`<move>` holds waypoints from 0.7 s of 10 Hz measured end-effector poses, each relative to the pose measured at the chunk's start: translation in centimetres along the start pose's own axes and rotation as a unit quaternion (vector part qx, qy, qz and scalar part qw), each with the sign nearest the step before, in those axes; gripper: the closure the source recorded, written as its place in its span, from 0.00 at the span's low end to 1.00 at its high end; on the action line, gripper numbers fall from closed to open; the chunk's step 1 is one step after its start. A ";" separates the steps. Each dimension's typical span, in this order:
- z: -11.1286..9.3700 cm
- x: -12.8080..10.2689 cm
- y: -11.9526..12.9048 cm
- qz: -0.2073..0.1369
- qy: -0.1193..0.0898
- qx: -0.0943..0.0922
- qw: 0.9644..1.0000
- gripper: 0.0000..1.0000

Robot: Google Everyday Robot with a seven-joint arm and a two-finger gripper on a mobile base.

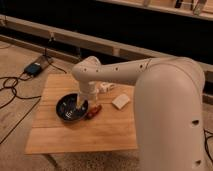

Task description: Pick up the ceramic bowl

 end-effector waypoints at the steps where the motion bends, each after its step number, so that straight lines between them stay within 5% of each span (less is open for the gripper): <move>1: 0.4 -0.5 -0.2 -0.004 -0.001 -0.006 1.000 0.35; 7: 3.1 -4.0 -1.8 -0.011 -0.016 -0.046 0.999 0.35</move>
